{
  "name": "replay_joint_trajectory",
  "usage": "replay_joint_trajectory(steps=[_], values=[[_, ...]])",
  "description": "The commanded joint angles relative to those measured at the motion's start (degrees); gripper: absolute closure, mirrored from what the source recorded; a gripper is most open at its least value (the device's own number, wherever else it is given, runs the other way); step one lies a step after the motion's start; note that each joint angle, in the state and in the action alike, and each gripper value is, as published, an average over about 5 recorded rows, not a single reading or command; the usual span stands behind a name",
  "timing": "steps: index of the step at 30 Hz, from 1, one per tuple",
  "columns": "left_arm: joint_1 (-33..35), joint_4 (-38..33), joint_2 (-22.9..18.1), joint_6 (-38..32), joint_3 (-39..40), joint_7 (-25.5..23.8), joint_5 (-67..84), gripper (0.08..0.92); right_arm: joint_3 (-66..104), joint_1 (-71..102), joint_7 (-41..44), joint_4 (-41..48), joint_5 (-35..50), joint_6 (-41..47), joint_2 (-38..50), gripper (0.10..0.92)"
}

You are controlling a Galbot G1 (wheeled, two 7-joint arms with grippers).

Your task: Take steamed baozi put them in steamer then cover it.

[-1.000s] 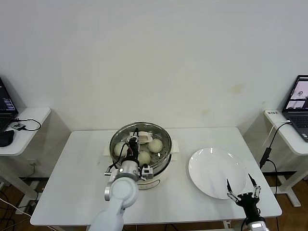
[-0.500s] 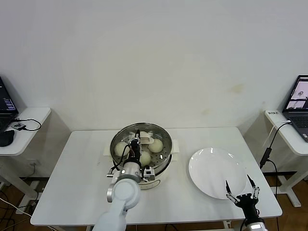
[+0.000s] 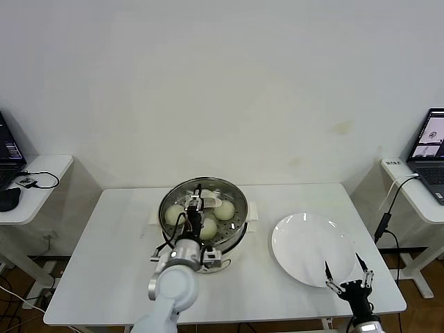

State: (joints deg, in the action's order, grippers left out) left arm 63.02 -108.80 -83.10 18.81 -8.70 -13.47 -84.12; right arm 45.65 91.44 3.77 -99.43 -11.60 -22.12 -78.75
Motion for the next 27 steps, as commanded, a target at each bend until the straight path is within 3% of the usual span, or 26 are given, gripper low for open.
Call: replay_joint_trajectory(steps=[1, 8, 10, 13, 19, 27], values=[[13.33, -17.3, 7.72, -0.98, -3.65, 3.71, 10.46, 0.431, 0.09, 0.12, 0.07, 0.1, 0.04, -0.01, -0.05, 0.203], [33.1, -27.18, 14.36, -7.3, -13.39, 15.15, 41.93, 0.235, -0.04, 0.1, 0.51, 0.47, 0.39, -0.16, 0.05, 0.202], [37.23, -26.95, 14.02, -13.78, -16.98, 19.39, 58.61, 0.198, -0.3, 0.18, 0.68, 0.34, 0.64, -0.18, 0.08, 0.203], [40.31, -24.33, 10.19, -23.18, -22.62, 23.62, 77.26, 0.18, -0.99, 0.62, 0.87, -0.17, 1.27, -0.12, 0.19, 0.203], [43.9, -20.65, 6.27, -24.62, -27.39, 26.74, 93.81, 0.177, -3.61, 4.17, 1.64, -3.13, 4.96, 1.75, 1.84, 0.202], [46.9, -14.23, 4.52, -31.69, -27.15, 25.31, 95.58, 0.177, -7.51, 9.41, 3.72, -8.17, 12.08, 7.69, 4.34, 0.202]])
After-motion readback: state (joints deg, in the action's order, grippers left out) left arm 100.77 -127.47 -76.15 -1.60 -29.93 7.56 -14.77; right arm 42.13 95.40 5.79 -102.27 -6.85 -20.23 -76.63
